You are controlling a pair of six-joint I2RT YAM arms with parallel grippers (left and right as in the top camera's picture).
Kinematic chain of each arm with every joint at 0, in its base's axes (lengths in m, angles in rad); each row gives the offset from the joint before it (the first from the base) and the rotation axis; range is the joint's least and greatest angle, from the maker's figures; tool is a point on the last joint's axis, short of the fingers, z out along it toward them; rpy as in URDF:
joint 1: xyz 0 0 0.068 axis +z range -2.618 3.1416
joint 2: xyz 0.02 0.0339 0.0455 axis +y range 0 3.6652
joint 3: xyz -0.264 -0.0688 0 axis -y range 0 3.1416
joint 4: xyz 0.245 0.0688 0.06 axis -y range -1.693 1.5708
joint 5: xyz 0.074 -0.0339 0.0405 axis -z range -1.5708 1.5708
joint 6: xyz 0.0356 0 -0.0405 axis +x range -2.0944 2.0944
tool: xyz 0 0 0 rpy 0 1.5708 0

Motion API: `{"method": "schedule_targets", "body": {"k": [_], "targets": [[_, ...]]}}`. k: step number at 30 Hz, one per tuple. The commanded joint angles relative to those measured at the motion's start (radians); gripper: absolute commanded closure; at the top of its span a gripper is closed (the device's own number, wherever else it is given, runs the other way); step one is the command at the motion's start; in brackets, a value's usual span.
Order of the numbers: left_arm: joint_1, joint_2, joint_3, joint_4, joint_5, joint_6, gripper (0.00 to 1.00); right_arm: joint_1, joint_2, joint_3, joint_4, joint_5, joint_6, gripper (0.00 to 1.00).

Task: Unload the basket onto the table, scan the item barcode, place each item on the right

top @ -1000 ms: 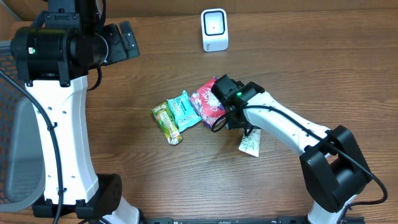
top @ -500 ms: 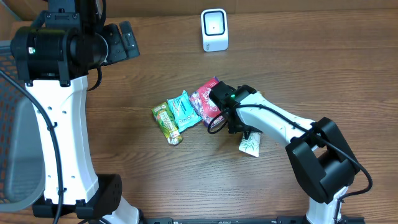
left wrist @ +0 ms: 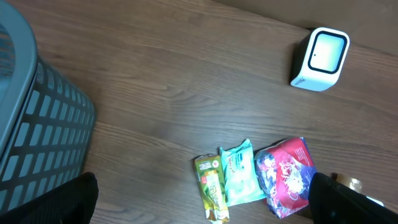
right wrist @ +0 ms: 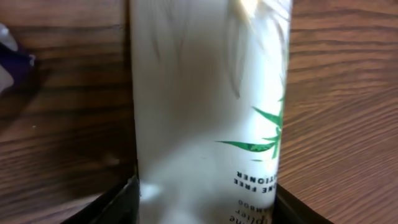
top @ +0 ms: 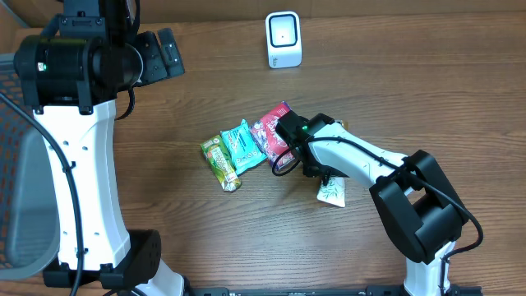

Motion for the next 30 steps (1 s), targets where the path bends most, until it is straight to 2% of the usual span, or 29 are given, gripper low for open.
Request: {"method": "schedule_targets", "body": {"k": [1,6,9,14,17,21,27,30], "targets": [[0.000,-0.002,-0.002,0.001,0.008,-0.011,0.00,0.006,0.004,-0.005,-0.002,0.031,-0.030,0.52],[0.000,-0.002,-0.002,0.001,0.008,-0.011,0.01,0.006,0.004,-0.005,-0.011,0.034,-0.033,0.86],[0.000,-0.002,-0.002,0.001,0.008,-0.011,0.00,0.006,0.004,-0.005,-0.013,0.035,-0.032,0.96],[0.000,-0.002,-0.002,0.001,0.008,-0.011,0.00,0.006,0.000,0.012,-0.025,0.032,-0.032,0.96],[0.000,-0.002,-0.002,0.001,0.008,-0.011,0.00,0.000,-0.038,0.057,-0.055,-0.036,-0.062,0.96],[0.000,-0.002,-0.002,0.001,0.008,-0.011,0.00,-0.042,-0.142,0.075,-0.005,-0.318,-0.248,0.96],[0.000,-0.002,-0.002,0.001,0.008,-0.011,0.00,-0.222,-0.246,0.074,0.071,-0.972,-0.547,0.96],[0.000,-0.002,-0.002,0.001,0.008,-0.011,0.00,-0.322,-0.245,0.042,0.086,-1.123,-0.607,0.96]]}}
